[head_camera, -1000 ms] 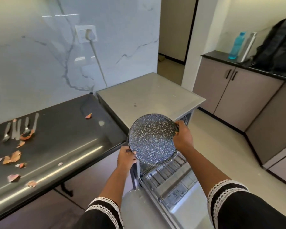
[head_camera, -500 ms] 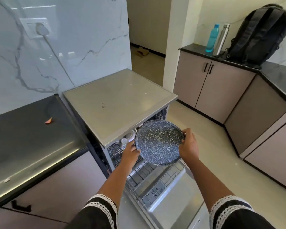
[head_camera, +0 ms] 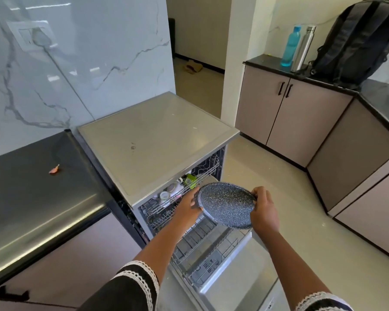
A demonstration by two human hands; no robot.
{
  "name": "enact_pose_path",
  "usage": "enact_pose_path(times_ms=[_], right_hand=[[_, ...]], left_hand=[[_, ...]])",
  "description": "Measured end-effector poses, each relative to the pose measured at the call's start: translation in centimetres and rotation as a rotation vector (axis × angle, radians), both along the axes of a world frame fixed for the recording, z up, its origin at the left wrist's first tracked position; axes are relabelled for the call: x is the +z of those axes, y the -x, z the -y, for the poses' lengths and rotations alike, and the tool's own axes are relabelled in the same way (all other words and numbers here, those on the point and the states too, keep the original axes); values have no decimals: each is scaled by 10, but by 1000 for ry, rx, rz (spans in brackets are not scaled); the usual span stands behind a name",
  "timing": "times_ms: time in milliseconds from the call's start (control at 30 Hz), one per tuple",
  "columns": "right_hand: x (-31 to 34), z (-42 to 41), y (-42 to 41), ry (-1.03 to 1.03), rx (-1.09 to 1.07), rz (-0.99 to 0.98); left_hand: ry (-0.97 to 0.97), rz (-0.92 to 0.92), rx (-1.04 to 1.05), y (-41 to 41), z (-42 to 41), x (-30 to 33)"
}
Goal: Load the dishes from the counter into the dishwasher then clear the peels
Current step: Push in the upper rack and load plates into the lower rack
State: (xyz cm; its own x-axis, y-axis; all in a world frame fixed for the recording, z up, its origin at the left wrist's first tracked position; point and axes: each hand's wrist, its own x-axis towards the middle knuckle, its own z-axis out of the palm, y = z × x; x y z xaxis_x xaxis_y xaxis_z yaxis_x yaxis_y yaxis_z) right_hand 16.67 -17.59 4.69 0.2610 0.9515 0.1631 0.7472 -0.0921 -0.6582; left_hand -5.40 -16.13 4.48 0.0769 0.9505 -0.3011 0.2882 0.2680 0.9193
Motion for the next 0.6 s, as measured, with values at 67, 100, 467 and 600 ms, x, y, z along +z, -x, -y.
enact_pose_path(times_ms=[67, 100, 467, 600], right_hand=[[-7, -6, 2, -3, 6, 35], [-10, -8, 3, -4, 3, 43], [-69, -52, 10, -6, -10, 140], [-121, -70, 11, 14, 9, 158]], left_hand=[[-69, -62, -56, -3, -13, -4], [-98, -107, -86, -4, -19, -8], [-468, -289, -134, -12, -81, -78], [-662, -362, -146, -15, -102, -125]])
